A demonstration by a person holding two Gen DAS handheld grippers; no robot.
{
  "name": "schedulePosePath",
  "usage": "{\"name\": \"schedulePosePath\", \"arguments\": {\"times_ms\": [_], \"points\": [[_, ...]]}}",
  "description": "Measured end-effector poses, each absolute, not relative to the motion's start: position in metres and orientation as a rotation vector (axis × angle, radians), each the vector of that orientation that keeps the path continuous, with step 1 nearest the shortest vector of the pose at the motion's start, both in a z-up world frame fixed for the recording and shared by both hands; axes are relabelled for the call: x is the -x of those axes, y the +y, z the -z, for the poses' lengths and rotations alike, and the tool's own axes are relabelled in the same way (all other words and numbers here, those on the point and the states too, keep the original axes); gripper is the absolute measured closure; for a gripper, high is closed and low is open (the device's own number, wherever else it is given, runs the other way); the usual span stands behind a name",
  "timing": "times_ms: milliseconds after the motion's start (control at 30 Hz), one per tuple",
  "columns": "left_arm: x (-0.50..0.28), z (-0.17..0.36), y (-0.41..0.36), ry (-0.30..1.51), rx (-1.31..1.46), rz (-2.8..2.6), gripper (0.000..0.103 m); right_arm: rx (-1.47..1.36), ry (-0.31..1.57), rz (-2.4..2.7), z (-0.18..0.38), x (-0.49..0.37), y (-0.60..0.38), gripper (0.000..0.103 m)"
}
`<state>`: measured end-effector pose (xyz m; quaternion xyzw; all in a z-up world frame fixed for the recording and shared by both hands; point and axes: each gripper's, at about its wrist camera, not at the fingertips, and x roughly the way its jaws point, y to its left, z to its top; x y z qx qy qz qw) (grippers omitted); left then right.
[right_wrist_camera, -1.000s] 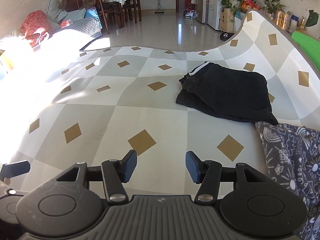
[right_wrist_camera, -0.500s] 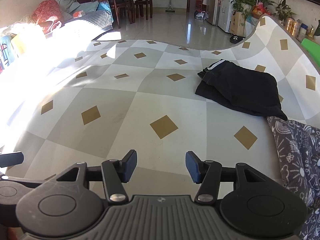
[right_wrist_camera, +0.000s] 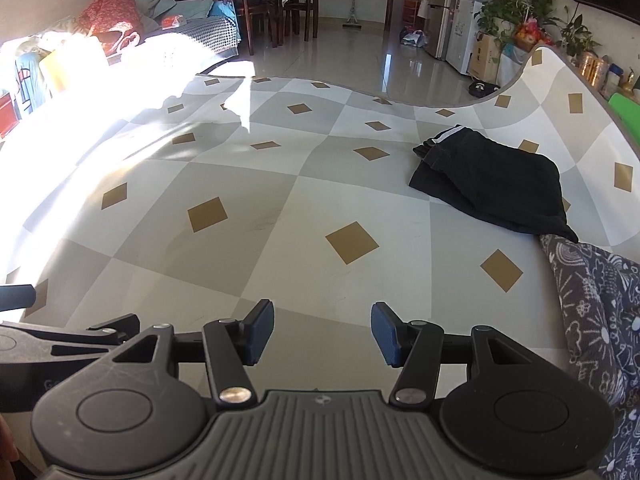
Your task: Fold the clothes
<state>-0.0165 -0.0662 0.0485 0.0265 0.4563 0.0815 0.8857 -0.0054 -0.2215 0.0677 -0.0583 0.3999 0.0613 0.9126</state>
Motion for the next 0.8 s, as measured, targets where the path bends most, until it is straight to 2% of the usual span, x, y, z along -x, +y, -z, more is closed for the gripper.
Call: {"name": "schedulePosePath", "arguments": {"times_ms": [800], "points": [[0.041,-0.05,-0.014,0.94,-0.022,-0.252,0.0,0.123,0.855,-0.227,-0.065,0.032,-0.177,0.051]]}}
